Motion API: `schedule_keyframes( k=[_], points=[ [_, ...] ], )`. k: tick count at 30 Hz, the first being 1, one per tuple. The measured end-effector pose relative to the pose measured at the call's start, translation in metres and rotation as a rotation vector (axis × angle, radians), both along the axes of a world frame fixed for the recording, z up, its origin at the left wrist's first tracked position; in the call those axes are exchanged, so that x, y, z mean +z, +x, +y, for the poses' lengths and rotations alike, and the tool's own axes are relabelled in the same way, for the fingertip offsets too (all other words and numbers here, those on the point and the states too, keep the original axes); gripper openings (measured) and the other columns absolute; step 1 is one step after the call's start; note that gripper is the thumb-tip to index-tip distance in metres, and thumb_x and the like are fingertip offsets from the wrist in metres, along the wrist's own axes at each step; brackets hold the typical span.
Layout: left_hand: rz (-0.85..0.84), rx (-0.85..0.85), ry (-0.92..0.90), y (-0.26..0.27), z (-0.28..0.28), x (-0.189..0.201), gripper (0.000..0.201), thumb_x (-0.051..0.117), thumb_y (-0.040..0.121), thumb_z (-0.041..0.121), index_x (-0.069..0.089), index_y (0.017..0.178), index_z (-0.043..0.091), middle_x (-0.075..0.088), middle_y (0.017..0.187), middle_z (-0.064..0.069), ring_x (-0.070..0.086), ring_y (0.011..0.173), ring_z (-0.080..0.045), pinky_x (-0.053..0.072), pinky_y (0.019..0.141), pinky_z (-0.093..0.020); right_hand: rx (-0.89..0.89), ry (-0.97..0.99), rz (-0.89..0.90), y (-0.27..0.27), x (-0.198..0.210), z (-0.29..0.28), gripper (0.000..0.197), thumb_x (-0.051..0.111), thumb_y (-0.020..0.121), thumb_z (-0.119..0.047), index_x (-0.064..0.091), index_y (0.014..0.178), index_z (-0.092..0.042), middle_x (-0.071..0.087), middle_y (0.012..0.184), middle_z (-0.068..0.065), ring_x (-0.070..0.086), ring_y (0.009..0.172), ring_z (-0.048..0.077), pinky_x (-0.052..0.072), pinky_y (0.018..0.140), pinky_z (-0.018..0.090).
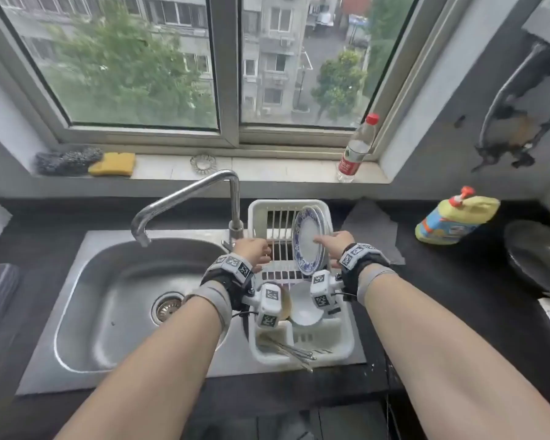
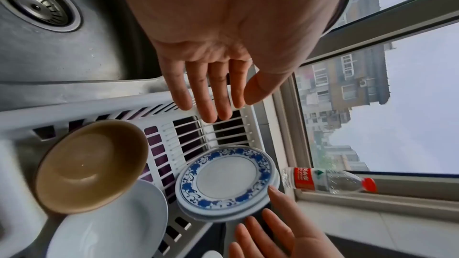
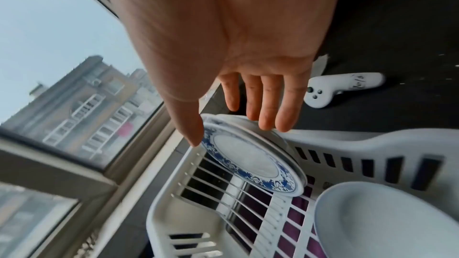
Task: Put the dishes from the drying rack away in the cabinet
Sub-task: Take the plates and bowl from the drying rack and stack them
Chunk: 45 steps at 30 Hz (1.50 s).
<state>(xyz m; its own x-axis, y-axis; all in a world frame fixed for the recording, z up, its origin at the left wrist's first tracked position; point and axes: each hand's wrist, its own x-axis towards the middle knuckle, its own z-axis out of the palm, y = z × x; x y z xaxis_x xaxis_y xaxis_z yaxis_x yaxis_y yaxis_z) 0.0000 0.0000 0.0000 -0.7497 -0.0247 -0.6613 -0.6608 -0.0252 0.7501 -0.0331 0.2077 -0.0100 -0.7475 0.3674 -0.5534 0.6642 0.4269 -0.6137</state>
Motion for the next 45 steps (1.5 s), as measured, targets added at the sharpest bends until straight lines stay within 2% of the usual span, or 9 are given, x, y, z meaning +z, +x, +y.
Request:
schedule_keyframes(
  k=[3, 9, 18, 26, 31, 34, 37, 41, 45],
  points=[
    [-0.042, 0.107, 0.009, -0.007, 0.005, -0.013, 0.033, 0.05, 0.1, 0.018, 0.057, 0.129, 0.003, 0.065, 0.115, -0.009, 0.065, 0.087, -0.019, 0.047, 0.064, -0.027, 0.071, 0.218, -0.055, -0.029, -0.011, 0.0, 0.084, 0.081, 0.063, -0.048, 0.048, 0.127, -0.006, 0.064, 0.119, 0.014, 0.064, 0.109, 0.036, 0.052, 0.094, 0.046],
    [-0.146, 0.329, 0.028, -0.012, 0.019, -0.032, 0.034, 0.053, 0.099, 0.016, 0.06, 0.129, 0.004, 0.069, 0.11, -0.008, 0.062, 0.074, -0.014, 0.045, 0.063, -0.026, 0.359, 0.529, -0.069, -0.05, -0.007, -0.003, 0.042, 0.051, 0.094, -0.038, 0.064, 0.117, -0.006, 0.061, 0.123, 0.02, 0.063, 0.109, 0.036, 0.052, 0.089, 0.041],
    [-0.193, 0.279, 0.03, -0.017, 0.048, -0.039, 0.027, 0.049, 0.101, 0.012, 0.06, 0.123, 0.002, 0.065, 0.115, -0.008, 0.063, 0.082, -0.015, 0.048, 0.069, -0.026, 0.477, 0.519, 0.002, -0.051, 0.011, 0.01, 0.028, 0.049, 0.095, -0.026, 0.067, 0.106, -0.008, 0.069, 0.109, 0.016, 0.066, 0.102, 0.036, 0.053, 0.084, 0.037],
    [-0.297, 0.2, 0.134, -0.012, 0.05, -0.067, 0.023, 0.05, 0.099, 0.011, 0.054, 0.077, 0.013, 0.054, 0.077, 0.0, 0.052, 0.067, -0.013, 0.045, 0.063, -0.024, 0.458, 0.631, 0.087, -0.041, 0.016, 0.002, 0.017, 0.057, 0.093, -0.015, 0.066, 0.103, -0.006, 0.07, 0.105, 0.017, 0.066, 0.097, 0.036, 0.049, 0.07, 0.033],
    [-0.312, 0.151, 0.164, -0.019, 0.051, -0.075, 0.029, 0.055, 0.097, 0.024, 0.057, 0.124, 0.012, 0.061, 0.108, -0.007, 0.06, 0.105, -0.021, 0.052, 0.086, -0.036, 0.406, 0.635, 0.083, -0.043, 0.03, -0.001, 0.017, 0.058, 0.092, -0.018, 0.067, 0.103, -0.007, 0.069, 0.104, 0.015, 0.066, 0.097, 0.034, 0.047, 0.069, 0.031],
    [-0.332, 0.073, 0.21, -0.025, 0.062, -0.079, 0.073, 0.066, 0.081, 0.049, 0.049, 0.14, 0.011, 0.057, 0.137, -0.012, 0.059, 0.123, -0.03, 0.053, 0.099, -0.041, 0.348, 0.59, 0.062, -0.042, 0.04, 0.007, 0.012, 0.058, 0.089, -0.016, 0.066, 0.096, -0.009, 0.069, 0.101, 0.014, 0.066, 0.094, 0.035, 0.05, 0.071, 0.032],
    [-0.295, 0.037, 0.275, -0.028, 0.079, -0.083, 0.078, 0.07, 0.072, 0.066, 0.059, 0.125, 0.009, 0.067, 0.121, -0.016, 0.067, 0.106, -0.03, 0.056, 0.095, -0.041, 0.266, 0.475, 0.043, -0.041, 0.048, 0.024, 0.016, 0.058, 0.087, -0.014, 0.066, 0.098, -0.005, 0.07, 0.1, 0.015, 0.067, 0.091, 0.035, 0.055, 0.075, 0.035],
    [-0.215, 0.076, 0.402, -0.034, 0.094, -0.091, 0.078, 0.076, 0.074, 0.056, 0.06, 0.131, 0.005, 0.07, 0.123, -0.024, 0.069, 0.11, -0.038, 0.051, 0.1, -0.059, 0.21, 0.187, 0.071, -0.032, 0.049, 0.048, 0.013, 0.064, 0.084, -0.008, 0.071, 0.094, -0.004, 0.073, 0.087, 0.014, 0.069, 0.063, 0.022, 0.052, 0.045, 0.023],
    [-0.114, 0.242, 0.49, -0.031, 0.079, -0.053, 0.056, 0.073, 0.086, 0.031, 0.057, 0.13, 0.0, 0.07, 0.117, -0.026, 0.076, 0.089, -0.035, 0.063, 0.079, -0.052, 0.096, -0.106, 0.084, -0.03, 0.043, 0.055, 0.015, 0.066, 0.089, -0.007, 0.067, 0.101, 0.001, 0.073, 0.09, 0.02, 0.073, 0.071, 0.028, 0.062, 0.059, 0.039]
  ],
)
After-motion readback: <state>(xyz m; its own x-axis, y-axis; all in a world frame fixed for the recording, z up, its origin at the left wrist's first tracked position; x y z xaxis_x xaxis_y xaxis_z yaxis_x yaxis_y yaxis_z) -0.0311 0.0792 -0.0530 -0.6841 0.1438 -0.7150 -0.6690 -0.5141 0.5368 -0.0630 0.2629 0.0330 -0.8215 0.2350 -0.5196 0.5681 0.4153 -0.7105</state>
